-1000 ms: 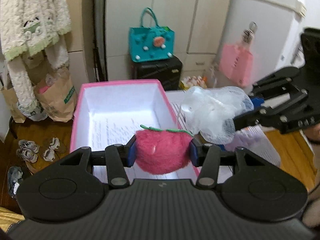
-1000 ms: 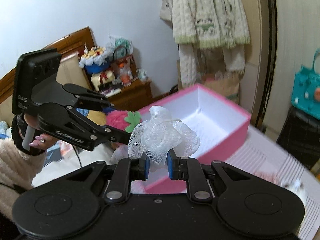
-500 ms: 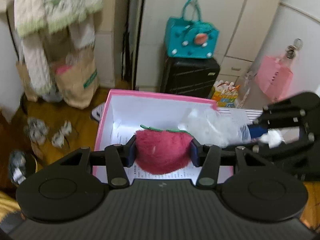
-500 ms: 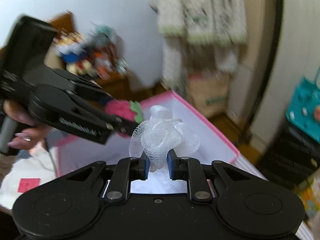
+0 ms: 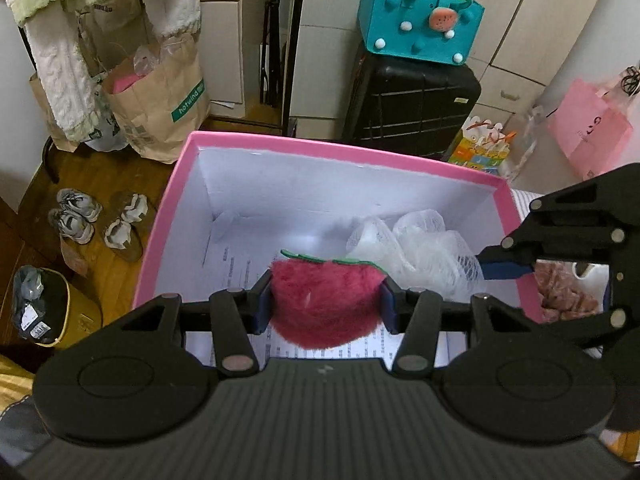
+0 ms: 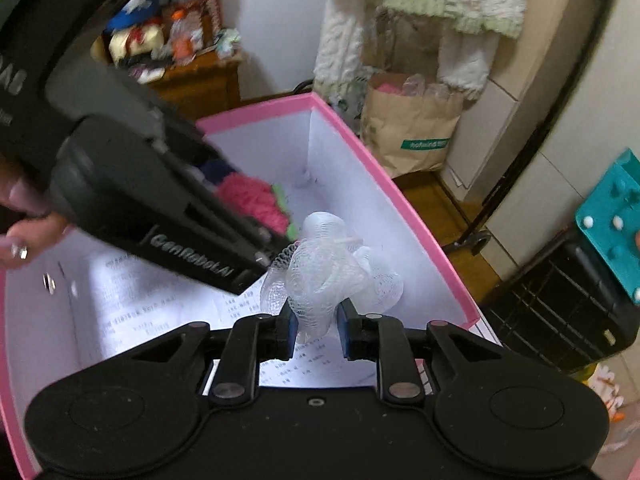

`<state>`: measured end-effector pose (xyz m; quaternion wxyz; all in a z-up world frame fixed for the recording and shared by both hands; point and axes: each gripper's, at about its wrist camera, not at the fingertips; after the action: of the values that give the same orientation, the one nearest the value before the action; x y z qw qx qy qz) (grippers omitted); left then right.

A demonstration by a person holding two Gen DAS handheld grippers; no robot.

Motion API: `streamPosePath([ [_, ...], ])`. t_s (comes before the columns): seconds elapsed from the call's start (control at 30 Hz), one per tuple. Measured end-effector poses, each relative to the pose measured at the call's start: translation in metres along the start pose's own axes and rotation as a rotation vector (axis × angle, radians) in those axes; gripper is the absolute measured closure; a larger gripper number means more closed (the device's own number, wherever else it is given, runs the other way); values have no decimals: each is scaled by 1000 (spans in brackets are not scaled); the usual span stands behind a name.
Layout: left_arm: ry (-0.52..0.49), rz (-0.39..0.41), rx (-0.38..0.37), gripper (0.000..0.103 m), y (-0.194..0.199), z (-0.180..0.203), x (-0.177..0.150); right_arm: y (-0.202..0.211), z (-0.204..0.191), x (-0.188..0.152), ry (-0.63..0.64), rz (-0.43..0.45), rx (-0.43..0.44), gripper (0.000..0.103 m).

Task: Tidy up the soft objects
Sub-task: 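Open both grippers to drop the strawberry plush and mesh puff into the box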

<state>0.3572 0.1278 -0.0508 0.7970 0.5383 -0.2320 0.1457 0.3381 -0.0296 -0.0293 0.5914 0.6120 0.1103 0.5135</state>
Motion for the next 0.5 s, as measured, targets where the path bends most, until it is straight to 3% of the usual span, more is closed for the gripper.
streamPosePath([
  [0.3,-6,6,43,50,-25,-4,4,-15,-6,3,49,-17,-81,66],
  [0.33,3,10,38,50,-27,-6,4,-14,-7,2,41,-12,-83,61],
  [0.5,35,-26,-29,50,-35,-10,5,-4,-2,-3,-22,16,-34,61],
])
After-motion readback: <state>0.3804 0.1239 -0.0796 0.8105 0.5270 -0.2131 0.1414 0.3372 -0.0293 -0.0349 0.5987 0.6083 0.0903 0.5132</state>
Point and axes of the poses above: each gripper's, at about its wrist camera, not at the fingertips, and y roughly against the way its jaws point, z to its right, x to its top, and after that the axes turned 11 degrees about -x, right-handed
